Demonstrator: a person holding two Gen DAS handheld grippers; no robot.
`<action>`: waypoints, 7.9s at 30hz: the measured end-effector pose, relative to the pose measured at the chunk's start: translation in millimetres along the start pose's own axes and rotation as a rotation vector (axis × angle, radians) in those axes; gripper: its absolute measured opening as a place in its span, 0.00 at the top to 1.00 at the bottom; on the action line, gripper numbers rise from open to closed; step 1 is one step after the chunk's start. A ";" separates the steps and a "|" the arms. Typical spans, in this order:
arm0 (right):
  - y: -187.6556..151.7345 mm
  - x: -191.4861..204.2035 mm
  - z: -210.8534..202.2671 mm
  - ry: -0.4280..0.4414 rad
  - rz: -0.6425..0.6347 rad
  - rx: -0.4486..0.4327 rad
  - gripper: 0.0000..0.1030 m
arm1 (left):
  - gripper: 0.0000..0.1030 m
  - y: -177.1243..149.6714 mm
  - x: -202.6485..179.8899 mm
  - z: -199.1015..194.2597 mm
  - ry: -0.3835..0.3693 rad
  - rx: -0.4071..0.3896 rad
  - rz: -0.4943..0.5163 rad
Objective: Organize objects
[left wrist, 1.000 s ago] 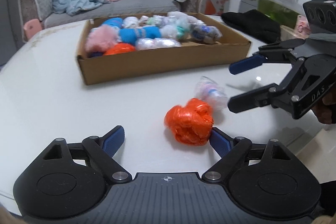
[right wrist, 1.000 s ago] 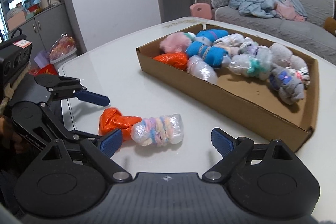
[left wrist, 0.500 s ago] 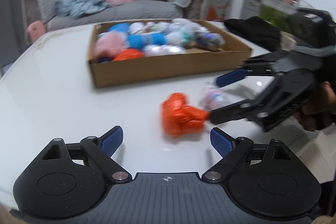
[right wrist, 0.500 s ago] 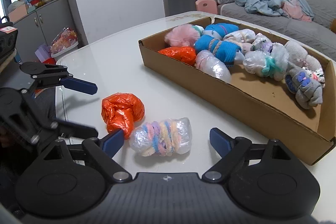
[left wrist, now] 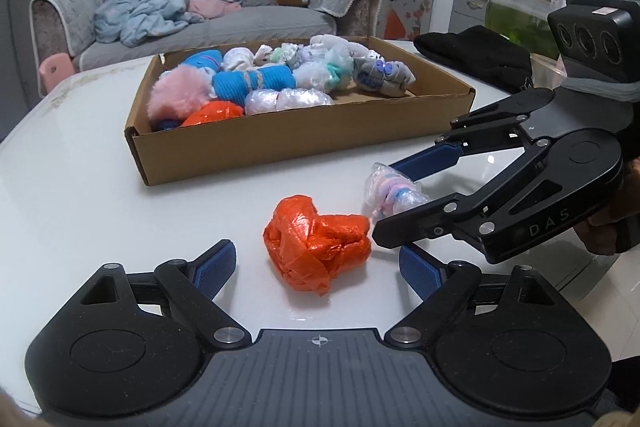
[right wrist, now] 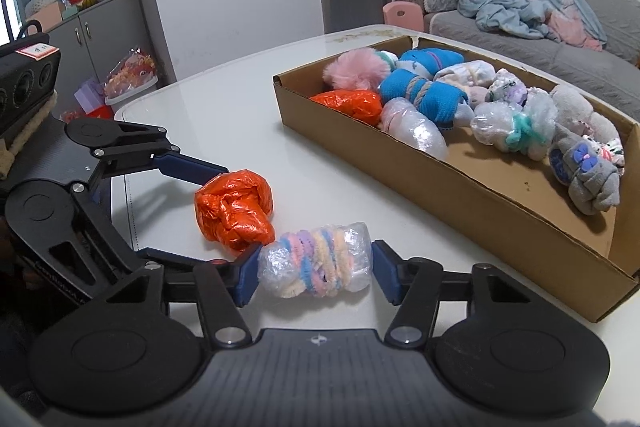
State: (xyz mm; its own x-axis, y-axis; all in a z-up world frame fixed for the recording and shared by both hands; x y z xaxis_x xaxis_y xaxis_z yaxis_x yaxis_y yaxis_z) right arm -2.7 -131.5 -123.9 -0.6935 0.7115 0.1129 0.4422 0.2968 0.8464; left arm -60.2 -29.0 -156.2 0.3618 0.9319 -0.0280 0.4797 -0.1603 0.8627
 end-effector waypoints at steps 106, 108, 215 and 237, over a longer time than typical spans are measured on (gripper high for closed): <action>46.3 -138.0 4.2 -0.047 -0.094 0.132 0.51 | 0.43 112.6 -25.2 181.0 -0.230 0.208 0.235; 44.1 -139.4 7.9 -0.058 -0.105 0.144 0.51 | 0.43 113.5 -22.8 183.6 -0.221 0.210 0.221; 63.3 -38.1 -14.0 -0.407 0.233 -0.016 0.01 | 0.01 103.1 54.8 11.4 0.225 -0.004 -0.092; 63.9 -39.5 -10.1 -0.405 0.247 -0.026 0.01 | 0.01 107.9 59.4 18.6 0.317 -0.012 -0.021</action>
State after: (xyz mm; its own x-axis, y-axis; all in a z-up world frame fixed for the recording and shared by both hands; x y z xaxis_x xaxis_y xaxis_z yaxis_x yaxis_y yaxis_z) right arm 47.2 -147.1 -69.0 -0.2897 0.9513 0.1052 0.5480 0.0748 0.8331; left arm 27.9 3.0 -74.2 0.0833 0.9903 0.1110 0.4742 -0.1373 0.8696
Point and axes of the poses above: each gripper's, at about its wrist camera, not at the fingertips, and z roughly the way its jaws point, x to its left, y to its top, the point moved 5 cm from there along z, roughly the way its jaws point, and after that the axes turned 9 degrees about -x, right-handed, at the moved point
